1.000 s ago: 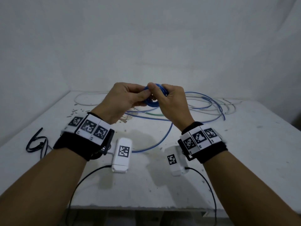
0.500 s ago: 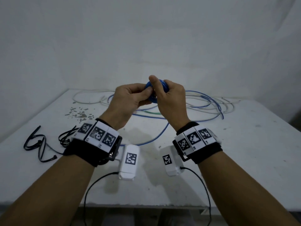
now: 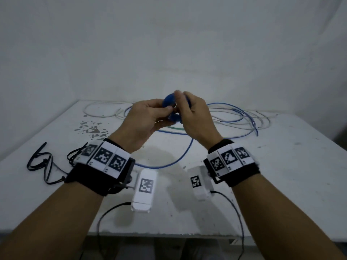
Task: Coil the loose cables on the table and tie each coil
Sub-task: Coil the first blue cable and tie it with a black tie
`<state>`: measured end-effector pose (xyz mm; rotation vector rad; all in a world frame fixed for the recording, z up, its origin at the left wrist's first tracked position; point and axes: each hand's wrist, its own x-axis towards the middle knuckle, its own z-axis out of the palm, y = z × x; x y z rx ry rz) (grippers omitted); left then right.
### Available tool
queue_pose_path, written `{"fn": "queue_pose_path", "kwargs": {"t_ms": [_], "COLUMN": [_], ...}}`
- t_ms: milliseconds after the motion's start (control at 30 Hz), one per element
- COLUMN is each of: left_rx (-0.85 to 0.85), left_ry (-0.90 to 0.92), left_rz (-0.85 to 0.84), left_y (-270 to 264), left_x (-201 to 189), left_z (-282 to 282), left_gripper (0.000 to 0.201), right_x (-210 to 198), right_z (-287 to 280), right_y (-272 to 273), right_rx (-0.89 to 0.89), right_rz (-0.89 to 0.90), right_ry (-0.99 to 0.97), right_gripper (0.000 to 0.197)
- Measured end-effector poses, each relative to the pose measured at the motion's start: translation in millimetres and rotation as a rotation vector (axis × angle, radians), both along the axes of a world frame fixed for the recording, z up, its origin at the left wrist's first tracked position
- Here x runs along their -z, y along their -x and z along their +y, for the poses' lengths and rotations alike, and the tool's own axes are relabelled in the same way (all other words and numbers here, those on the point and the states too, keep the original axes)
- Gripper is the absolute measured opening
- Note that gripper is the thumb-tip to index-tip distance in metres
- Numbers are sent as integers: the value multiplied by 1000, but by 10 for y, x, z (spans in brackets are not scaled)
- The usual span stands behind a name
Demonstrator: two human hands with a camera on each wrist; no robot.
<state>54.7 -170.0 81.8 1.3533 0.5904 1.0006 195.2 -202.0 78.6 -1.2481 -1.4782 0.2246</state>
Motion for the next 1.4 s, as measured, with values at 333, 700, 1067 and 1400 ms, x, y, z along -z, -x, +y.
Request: {"fn": "queue_pose_path", "kwargs": {"t_ms": [333, 700, 1067, 1400], "left_rx": [-121, -106, -112, -21], "left_ry": [81, 104, -25, 8], "left_rz": [-137, -161, 94, 104], "left_y": [-88, -111, -17, 23], "left_x": [8, -43, -86, -19], "left_z": [-34, 1, 44, 59], "left_gripper": [17, 21, 17, 28], "right_x": [81, 26, -39, 18], "right_z": [25, 40, -15, -13], "right_y": [222, 205, -4, 1], "right_rx": [20, -24, -23, -21], "right_rz": [334, 338, 112, -41], "right_ry": [-95, -118, -23, 33], "right_gripper": [39, 44, 47, 41]}}
